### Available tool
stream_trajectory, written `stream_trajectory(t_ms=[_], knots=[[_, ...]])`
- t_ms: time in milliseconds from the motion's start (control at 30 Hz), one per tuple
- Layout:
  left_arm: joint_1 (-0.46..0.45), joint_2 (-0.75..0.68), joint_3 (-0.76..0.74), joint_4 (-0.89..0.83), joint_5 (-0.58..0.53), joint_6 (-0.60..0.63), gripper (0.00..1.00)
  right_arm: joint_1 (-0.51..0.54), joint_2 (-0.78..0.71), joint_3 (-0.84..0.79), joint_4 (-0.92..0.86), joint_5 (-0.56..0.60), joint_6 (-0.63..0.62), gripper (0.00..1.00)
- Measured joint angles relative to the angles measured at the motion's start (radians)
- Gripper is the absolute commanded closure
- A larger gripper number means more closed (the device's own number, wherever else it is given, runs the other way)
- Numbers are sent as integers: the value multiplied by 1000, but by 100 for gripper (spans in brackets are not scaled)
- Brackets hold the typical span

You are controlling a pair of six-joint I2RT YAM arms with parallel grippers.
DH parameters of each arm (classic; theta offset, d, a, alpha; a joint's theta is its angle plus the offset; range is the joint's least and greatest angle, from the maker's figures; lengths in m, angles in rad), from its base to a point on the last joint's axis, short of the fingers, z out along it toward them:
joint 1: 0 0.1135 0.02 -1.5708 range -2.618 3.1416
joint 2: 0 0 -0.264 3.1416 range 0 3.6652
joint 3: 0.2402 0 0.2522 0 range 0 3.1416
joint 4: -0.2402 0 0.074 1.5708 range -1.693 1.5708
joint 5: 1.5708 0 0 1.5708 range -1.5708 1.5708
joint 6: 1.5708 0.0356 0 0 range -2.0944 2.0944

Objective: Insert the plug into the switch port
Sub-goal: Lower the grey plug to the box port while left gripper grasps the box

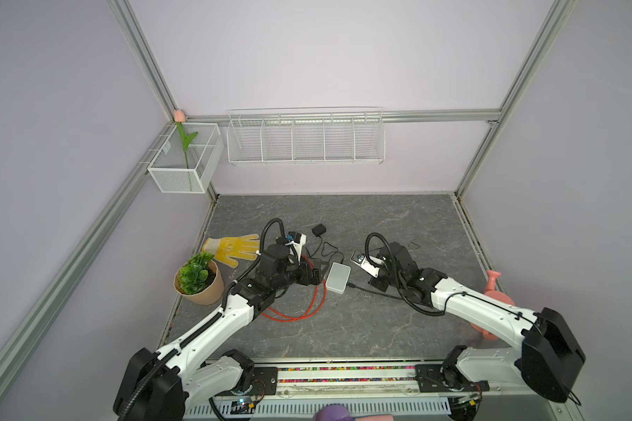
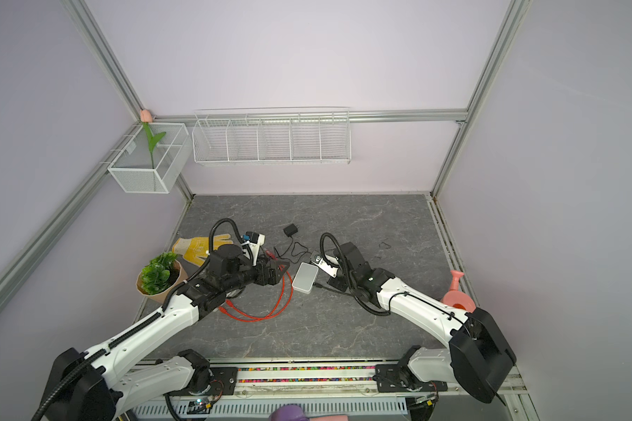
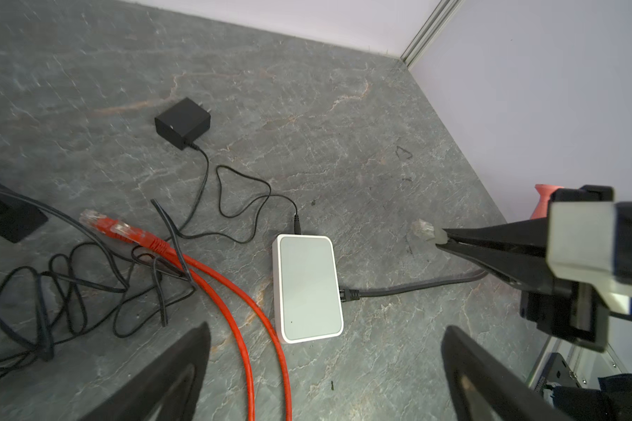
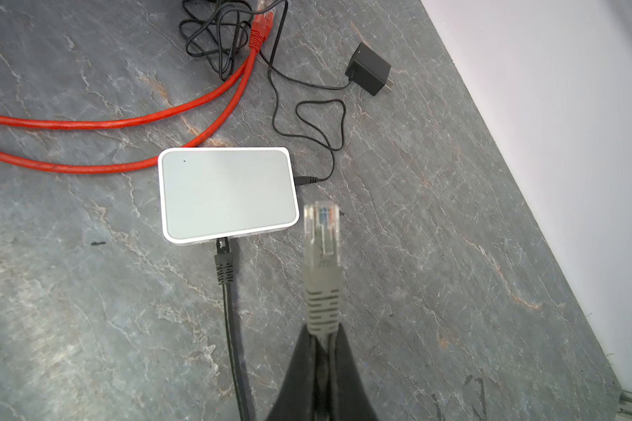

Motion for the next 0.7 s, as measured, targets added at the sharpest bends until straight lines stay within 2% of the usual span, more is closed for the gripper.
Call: stream_trajectory(t_ms=[300, 533, 700], knots=[[55, 237, 21, 45, 98, -32, 2, -1, 109, -1, 24, -2, -1, 94], [55, 461, 198, 21, 227, -11, 15, -6, 231, 49, -13, 30, -8, 94], [55, 556, 251, 6, 259, -6, 20, -11, 263, 50, -30, 36, -10, 94]])
